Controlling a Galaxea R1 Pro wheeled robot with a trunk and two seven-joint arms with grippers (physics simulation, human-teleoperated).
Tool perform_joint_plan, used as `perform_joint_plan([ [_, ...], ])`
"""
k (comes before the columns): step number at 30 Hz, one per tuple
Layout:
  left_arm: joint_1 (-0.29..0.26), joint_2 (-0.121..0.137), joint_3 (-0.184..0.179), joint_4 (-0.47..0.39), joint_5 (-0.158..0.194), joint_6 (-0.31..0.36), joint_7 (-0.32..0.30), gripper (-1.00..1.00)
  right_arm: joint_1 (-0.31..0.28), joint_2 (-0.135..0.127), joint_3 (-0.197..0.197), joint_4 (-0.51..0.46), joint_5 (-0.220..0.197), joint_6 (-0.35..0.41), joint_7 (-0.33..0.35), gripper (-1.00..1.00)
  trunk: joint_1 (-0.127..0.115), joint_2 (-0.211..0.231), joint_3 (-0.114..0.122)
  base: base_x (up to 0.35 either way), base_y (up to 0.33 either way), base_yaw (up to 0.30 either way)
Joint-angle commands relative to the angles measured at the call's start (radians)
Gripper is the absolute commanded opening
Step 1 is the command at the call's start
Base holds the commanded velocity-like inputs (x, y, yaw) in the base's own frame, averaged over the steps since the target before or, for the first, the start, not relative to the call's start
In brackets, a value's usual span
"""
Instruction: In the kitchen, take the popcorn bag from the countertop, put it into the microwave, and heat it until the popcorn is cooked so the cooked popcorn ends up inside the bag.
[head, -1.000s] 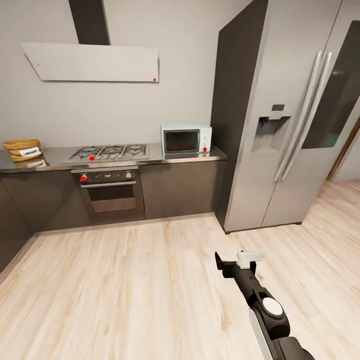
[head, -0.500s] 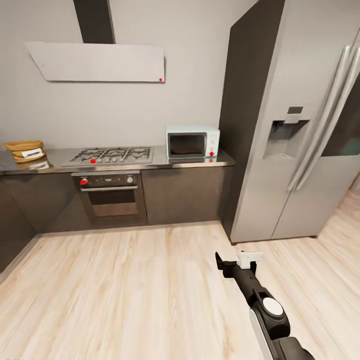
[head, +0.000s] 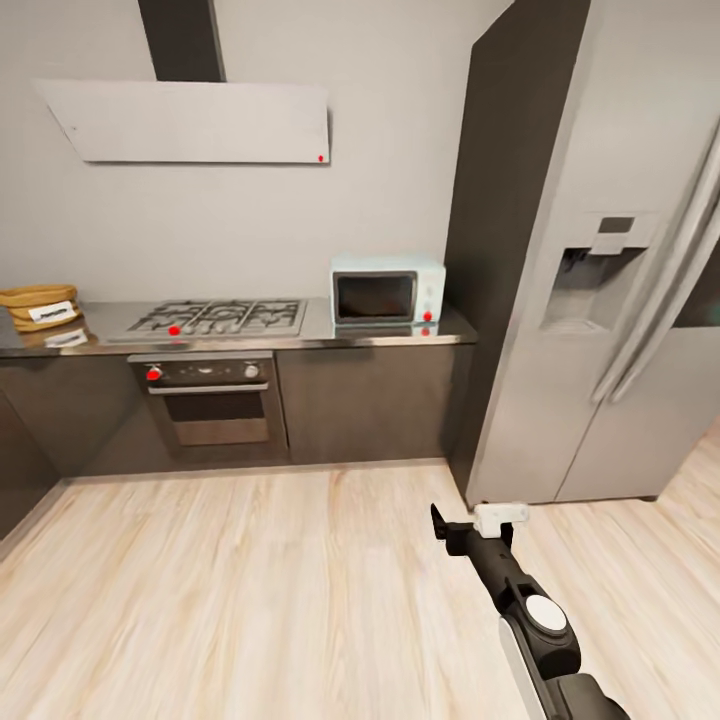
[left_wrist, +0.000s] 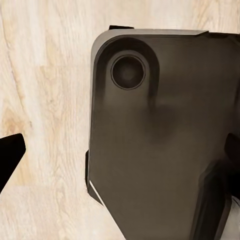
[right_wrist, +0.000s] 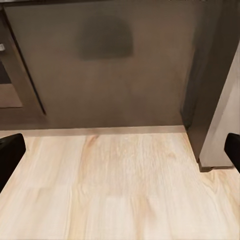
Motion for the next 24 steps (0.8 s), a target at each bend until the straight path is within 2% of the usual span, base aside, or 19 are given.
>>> perform_joint_plan([
  [1, 0.000, 0.000, 0.001, 0.000, 0.006, -0.002, 0.000, 1.00, 0.000, 0.000, 0.000, -0.001, 0.001, 0.005, 0.001, 1.00, 0.001, 0.000, -0.001, 0.305, -0.130, 0.050],
  [12, 0.000, -0.001, 0.001, 0.000, 0.006, -0.002, 0.000, 1.00, 0.000, 0.002, -0.001, -0.001, 0.001, 0.007, 0.000, 1.00, 0.001, 0.000, 0.004, 0.305, -0.128, 0.252],
  [24, 0.000, -0.001, 0.001, 0.000, 0.006, -0.002, 0.000, 1.00, 0.000, 0.001, -0.001, -0.002, 0.001, 0.006, 0.001, 1.00, 0.001, 0.000, 0.004, 0.305, -0.128, 0.018],
])
